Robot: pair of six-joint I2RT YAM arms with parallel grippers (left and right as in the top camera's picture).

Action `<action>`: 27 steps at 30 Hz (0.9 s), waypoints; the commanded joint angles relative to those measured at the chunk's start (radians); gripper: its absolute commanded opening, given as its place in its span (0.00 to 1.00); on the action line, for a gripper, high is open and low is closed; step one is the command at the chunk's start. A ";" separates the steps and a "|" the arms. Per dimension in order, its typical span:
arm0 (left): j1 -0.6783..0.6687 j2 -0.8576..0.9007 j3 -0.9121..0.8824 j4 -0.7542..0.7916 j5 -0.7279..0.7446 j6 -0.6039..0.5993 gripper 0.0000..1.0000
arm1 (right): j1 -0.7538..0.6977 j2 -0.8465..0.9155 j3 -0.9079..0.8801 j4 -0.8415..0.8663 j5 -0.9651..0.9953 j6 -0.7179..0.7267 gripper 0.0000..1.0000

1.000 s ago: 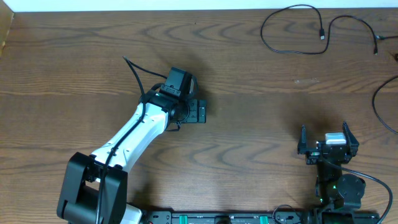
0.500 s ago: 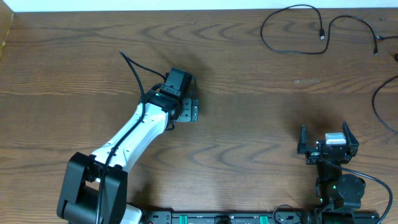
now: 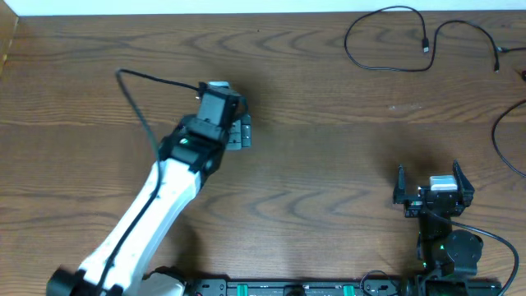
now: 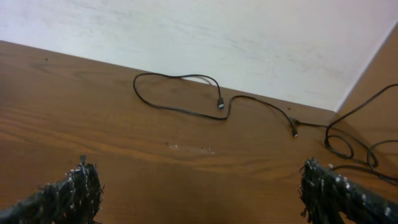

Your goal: Untangle cables

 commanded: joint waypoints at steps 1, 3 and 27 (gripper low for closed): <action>0.055 -0.102 -0.033 -0.002 -0.020 0.006 0.95 | 0.004 -0.005 -0.002 -0.005 0.012 0.016 0.99; 0.088 -0.171 -0.072 -0.005 -0.005 0.001 0.95 | 0.004 -0.005 -0.002 -0.005 0.012 0.016 0.99; 0.287 -0.927 -0.488 0.026 0.361 -0.005 0.95 | 0.004 -0.005 -0.002 -0.005 0.012 0.016 0.99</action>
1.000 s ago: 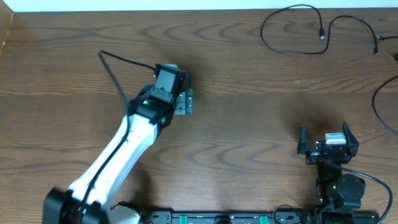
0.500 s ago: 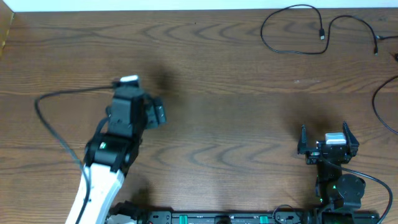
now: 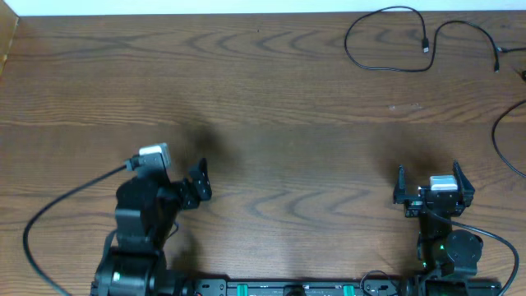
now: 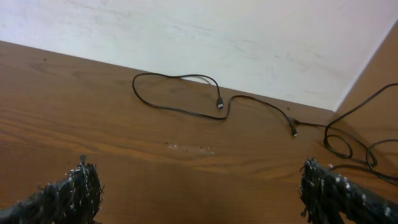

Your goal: Untangle cables

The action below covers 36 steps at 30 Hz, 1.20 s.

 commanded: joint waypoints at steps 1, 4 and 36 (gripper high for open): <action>0.006 -0.087 -0.008 -0.027 0.056 0.001 0.95 | 0.004 -0.005 -0.002 -0.005 0.011 0.015 0.99; 0.008 -0.140 -0.008 -0.084 0.042 0.003 0.95 | 0.004 -0.005 -0.002 -0.005 0.011 0.015 0.99; 0.061 -0.513 -0.537 0.433 -0.063 -0.020 0.95 | 0.005 -0.005 -0.002 -0.005 0.011 0.015 0.99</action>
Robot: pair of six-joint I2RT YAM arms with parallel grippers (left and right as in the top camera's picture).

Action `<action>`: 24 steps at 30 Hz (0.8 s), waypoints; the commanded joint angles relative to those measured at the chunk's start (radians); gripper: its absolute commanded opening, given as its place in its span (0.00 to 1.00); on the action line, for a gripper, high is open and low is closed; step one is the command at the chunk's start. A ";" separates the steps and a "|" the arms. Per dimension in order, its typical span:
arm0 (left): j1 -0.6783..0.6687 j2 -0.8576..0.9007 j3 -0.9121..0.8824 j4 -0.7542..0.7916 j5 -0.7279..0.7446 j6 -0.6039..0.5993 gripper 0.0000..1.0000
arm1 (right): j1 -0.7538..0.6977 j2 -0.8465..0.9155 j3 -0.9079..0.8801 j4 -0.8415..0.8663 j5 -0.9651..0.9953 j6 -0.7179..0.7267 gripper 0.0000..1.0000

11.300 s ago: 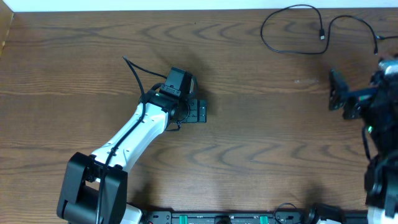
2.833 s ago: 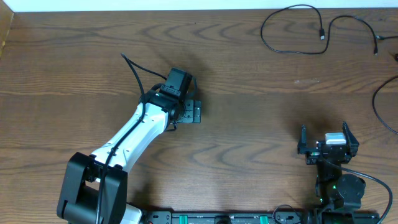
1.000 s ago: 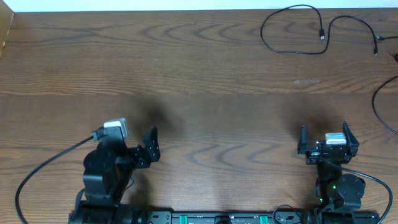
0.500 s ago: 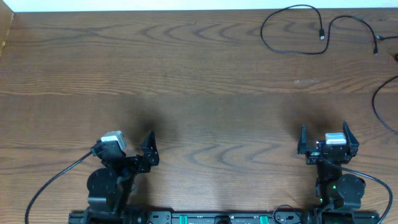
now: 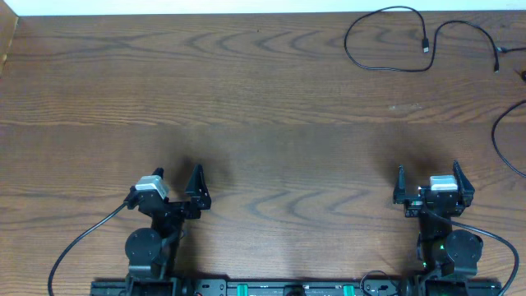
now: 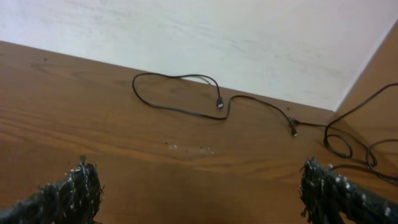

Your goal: Untangle cables

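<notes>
A thin black cable (image 5: 386,39) lies in a loop at the table's back right, its plug end (image 5: 425,48) inside the curve. It also shows in the right wrist view as a loop (image 6: 177,102) near the wall. A second black cable (image 5: 500,136) curves along the right edge and coils at far right (image 6: 348,140). My left gripper (image 5: 177,177) rests open near the front left, far from both cables. My right gripper (image 5: 429,175) is open at the front right, its fingertips (image 6: 78,190) wide apart over bare wood.
The wooden table (image 5: 263,107) stretches between the grippers and the cables. A white wall (image 6: 217,37) stands behind the back edge. The left arm's own lead (image 5: 78,247) trails off the front left.
The left arm has drawn back from a tilted pose at the front left to an upright rest pose at the front edge. The right arm and both cables are unchanged.
The left arm first reached out over the middle left of the table, holding nothing. Then it was folded back near the front left, and now it rests at the front edge. The right arm stayed still and the cables kept their places.
</notes>
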 commanded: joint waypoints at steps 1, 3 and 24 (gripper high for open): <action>-0.007 -0.009 -0.049 0.024 -0.085 0.003 0.95 | 0.004 -0.005 -0.002 -0.005 0.011 0.015 0.99; -0.009 -0.009 -0.053 0.012 -0.102 0.024 0.95 | 0.004 -0.005 -0.002 -0.005 0.011 0.015 0.99; -0.010 -0.009 -0.053 0.007 -0.097 0.270 0.95 | 0.004 -0.005 -0.002 -0.005 0.011 0.015 0.99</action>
